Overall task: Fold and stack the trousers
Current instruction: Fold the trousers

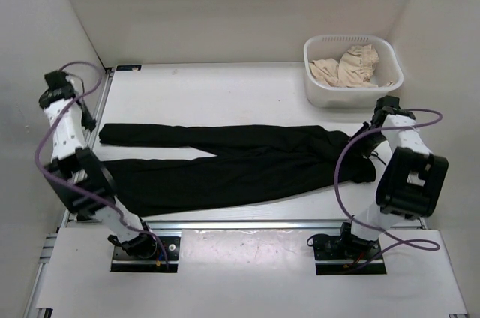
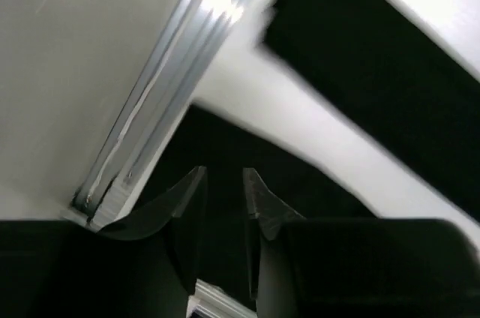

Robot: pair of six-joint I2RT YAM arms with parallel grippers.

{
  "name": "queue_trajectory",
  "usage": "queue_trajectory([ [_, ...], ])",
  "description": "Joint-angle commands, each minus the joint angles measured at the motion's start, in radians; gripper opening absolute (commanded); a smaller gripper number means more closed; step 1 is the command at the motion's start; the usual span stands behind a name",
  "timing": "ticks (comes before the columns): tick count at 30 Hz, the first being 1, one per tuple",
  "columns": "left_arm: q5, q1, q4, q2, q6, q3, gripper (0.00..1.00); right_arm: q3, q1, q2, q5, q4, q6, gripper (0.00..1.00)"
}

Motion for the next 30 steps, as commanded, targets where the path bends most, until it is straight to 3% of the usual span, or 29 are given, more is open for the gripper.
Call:
queue_trajectory([
  [1,0.106,-0.071,0.054,0.144,-0.002,0.184,0.40,0.050,-0.003,0.064,-0.065,0.079,-0.013,0.00],
  [5,0.015,-0.119,0.004,0.394,-0.002,0.355,0.50,0.088,-0.003,0.084,-0.037,0.070,-0.043,0.00],
  [12,-0.078,-0.141,0.037,0.561,-0.002,0.400,0.68,0.144,-0.003,0.104,0.015,0.018,-0.082,0.00],
  [23,-0.128,-0.141,0.094,0.655,-0.002,0.464,0.78,0.228,-0.003,0.150,0.072,-0.048,-0.121,0.00],
  [30,-0.060,-0.130,0.094,0.689,-0.002,0.545,0.84,0.300,-0.052,0.204,0.052,-0.112,-0.197,0.00],
])
